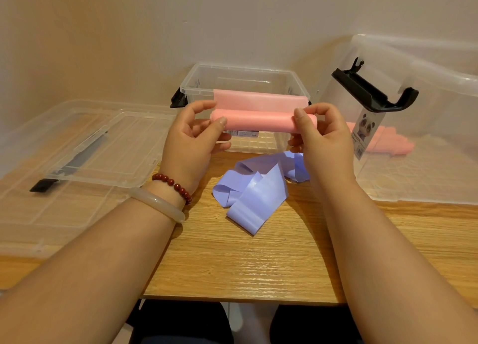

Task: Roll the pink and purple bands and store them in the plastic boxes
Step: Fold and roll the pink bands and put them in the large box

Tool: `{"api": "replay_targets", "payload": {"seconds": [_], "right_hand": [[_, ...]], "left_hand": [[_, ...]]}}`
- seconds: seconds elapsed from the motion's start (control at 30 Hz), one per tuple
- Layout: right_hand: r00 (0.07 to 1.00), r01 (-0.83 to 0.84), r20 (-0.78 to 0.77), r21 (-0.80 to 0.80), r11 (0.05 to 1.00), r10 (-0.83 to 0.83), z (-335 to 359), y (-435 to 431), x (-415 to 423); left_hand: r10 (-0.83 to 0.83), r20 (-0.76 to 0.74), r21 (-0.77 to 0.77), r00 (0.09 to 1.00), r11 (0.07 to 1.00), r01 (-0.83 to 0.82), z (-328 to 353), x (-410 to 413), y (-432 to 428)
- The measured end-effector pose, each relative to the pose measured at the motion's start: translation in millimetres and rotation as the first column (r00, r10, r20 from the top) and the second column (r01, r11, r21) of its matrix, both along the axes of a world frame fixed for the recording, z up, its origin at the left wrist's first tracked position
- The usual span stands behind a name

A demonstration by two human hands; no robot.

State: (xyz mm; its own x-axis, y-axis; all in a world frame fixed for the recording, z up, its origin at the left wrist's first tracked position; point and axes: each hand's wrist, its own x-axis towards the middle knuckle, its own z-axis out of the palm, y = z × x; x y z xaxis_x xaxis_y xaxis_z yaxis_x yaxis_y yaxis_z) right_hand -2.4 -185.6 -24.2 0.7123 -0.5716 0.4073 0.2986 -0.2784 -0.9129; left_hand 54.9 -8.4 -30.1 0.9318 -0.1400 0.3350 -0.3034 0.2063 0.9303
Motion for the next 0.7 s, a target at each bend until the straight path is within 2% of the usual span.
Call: {"api": "replay_targets", "payload": {"seconds": [0.2, 0.43, 0.7], "right_hand": [[0.992, -0.127, 0.001, 0.010, 0.992, 0.127, 0.7, -2.1, -3.0], [0.998, -0.060, -0.001, -0.051, 0.997, 0.060, -0.2, -1.8, -1.3], [1.000, -0.020, -0.019, -0.030, 0.999, 0.020, -0.6, -0.3, 0.2]], "left_hand": [[0.089, 0.009, 0.048, 0.996, 0.995, -0.089, -2.4, 2.2, -0.8], [0.005, -0.003, 0.014, 1.000, 1.000, -0.005, -0.7, 2.1, 0.0], [0.059, -0.012, 0.016, 0.998, 0.998, -0.059, -2.7, 3.5, -1.5]]}}
